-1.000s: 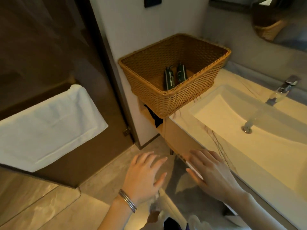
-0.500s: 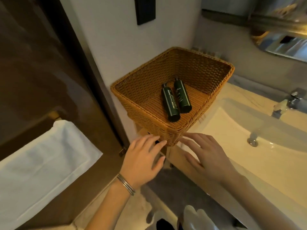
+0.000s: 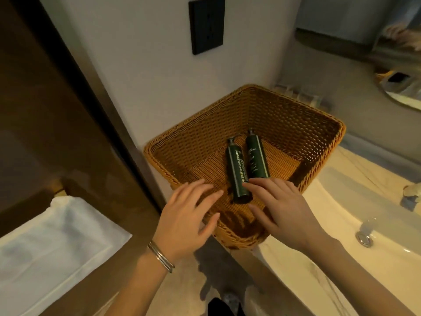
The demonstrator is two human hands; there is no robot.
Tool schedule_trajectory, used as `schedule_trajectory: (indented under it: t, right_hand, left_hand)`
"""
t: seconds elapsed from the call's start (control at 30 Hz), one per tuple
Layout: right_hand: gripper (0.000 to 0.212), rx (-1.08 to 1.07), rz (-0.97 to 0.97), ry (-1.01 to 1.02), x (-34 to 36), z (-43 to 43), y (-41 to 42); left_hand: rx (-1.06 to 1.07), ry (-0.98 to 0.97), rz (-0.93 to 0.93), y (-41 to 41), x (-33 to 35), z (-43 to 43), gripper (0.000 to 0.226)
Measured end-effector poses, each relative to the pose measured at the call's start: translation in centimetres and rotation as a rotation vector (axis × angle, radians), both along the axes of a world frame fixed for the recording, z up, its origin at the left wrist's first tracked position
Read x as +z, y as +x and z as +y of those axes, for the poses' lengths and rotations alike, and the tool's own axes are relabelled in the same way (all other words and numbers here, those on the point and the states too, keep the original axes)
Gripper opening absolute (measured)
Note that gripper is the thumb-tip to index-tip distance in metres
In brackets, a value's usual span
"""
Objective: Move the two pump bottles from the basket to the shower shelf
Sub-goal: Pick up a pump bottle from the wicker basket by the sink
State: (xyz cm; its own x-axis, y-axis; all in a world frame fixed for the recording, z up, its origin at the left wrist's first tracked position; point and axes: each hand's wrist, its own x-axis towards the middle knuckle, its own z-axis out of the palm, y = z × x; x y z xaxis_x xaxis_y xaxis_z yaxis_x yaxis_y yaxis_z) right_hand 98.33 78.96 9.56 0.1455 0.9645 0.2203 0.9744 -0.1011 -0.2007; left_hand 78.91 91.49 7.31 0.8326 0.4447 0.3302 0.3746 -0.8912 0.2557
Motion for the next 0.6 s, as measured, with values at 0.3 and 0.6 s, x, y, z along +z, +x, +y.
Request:
schedule_trajectory:
  t: [0.3, 0.6]
  right_hand:
    - [0.047, 0.005, -0.015, -0.069, 0.1, 5.9, 3.2]
    - [0.057, -0.178, 0.046, -0.25, -1.6, 14.4, 4.9]
  left_hand:
    - [0.004, -0.015, 0.067, 3.3, 0.2, 5.3, 0.044]
    - [-0.107, -0.061, 0.101, 4.8, 0.1, 13.3, 0.043]
